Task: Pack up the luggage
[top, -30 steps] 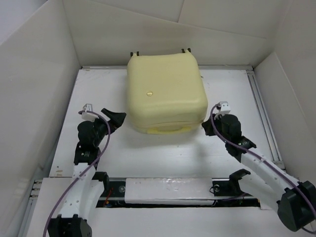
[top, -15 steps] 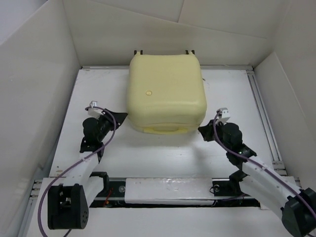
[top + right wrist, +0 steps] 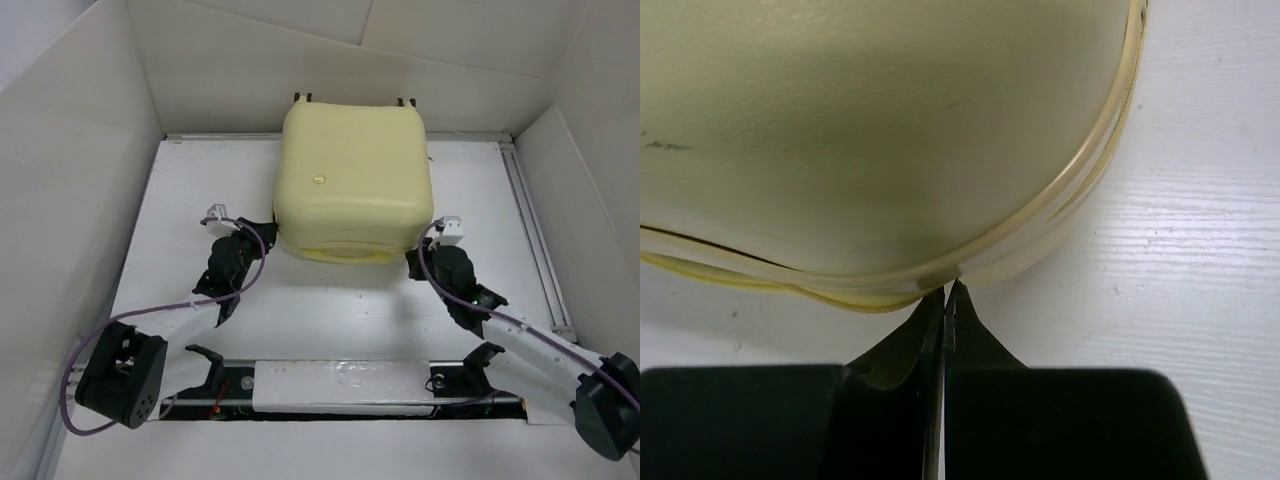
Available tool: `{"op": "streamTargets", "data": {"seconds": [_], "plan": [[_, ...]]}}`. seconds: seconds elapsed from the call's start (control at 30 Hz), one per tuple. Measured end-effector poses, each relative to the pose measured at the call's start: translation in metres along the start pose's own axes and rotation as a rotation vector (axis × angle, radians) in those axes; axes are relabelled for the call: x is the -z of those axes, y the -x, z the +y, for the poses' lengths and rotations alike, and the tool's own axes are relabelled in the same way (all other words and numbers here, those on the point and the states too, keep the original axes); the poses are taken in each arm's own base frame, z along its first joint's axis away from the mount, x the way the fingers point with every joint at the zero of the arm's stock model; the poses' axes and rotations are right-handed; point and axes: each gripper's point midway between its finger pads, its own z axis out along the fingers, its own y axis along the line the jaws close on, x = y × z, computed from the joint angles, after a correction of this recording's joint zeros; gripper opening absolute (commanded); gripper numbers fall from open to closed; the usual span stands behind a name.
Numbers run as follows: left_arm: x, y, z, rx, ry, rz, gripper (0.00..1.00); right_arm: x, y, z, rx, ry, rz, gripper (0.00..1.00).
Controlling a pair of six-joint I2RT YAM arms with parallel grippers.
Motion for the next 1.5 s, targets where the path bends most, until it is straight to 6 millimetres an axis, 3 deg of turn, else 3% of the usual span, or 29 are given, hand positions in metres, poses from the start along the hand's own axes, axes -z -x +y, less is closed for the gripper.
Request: {"op": "streamTargets", "data": {"seconds": [0.17, 0.27, 0.3, 0.4, 0.47, 0.6, 0.7, 0.77, 0.8, 0.83, 0.9, 1.07, 1.27, 1.37, 1.5], "plan": [[-0.007, -0.001, -0.003, 0.02, 0.031, -0.081, 0.24, -0.015, -0.011, 0.031, 0.053, -0.016, -0.042, 0.0], [0.01, -0.069, -0.05, 0.032, -0.154, 0.175, 0.24, -0.012, -0.021, 0.085, 0.058, 0.168, -0.003, 0.0], [0.018, -0.085, -0.057, 0.027, -0.184, 0.241, 0.24, -0.007, -0.02, 0.101, 0.052, 0.221, -0.001, 0.0], [0.03, -0.091, -0.059, 0.022, -0.192, 0.283, 0.43, 0.01, 0.001, 0.122, 0.019, 0.314, -0.044, 0.0], [0.038, -0.082, -0.057, 0.024, -0.186, 0.259, 0.59, 0.023, 0.018, 0.125, -0.003, 0.353, -0.082, 0.0], [0.051, -0.062, -0.053, 0.034, -0.161, 0.192, 0.67, 0.033, 0.045, 0.114, -0.037, 0.358, -0.147, 0.0], [0.05, -0.055, -0.038, 0.047, -0.097, 0.162, 0.7, 0.034, 0.044, 0.11, -0.035, 0.363, -0.137, 0.0], [0.047, -0.057, -0.021, 0.05, -0.043, 0.162, 0.74, 0.036, 0.035, 0.111, -0.028, 0.38, -0.112, 0.11], [0.044, -0.06, -0.011, 0.048, -0.011, 0.172, 0.74, 0.037, 0.028, 0.112, -0.024, 0.387, -0.094, 0.2], [0.041, -0.064, -0.001, 0.047, 0.024, 0.183, 0.74, 0.038, 0.02, 0.112, -0.02, 0.394, -0.071, 0.35], [0.036, -0.074, 0.017, 0.039, 0.089, 0.219, 0.74, 0.039, 0.005, 0.114, -0.005, 0.409, -0.031, 0.47], [0.022, -0.086, 0.039, 0.035, 0.171, 0.277, 0.74, 0.04, -0.017, 0.117, 0.017, 0.431, 0.042, 0.5], [0.009, -0.073, 0.024, 0.061, 0.114, 0.224, 0.7, 0.044, -0.023, 0.123, 0.029, 0.467, 0.065, 0.49], [0.002, -0.07, 0.02, 0.076, 0.096, 0.207, 0.58, 0.045, -0.032, 0.121, 0.028, 0.476, 0.075, 0.48], [-0.014, -0.068, 0.03, 0.113, 0.127, 0.198, 0.48, 0.044, -0.044, 0.12, 0.021, 0.487, 0.097, 0.47]]}}
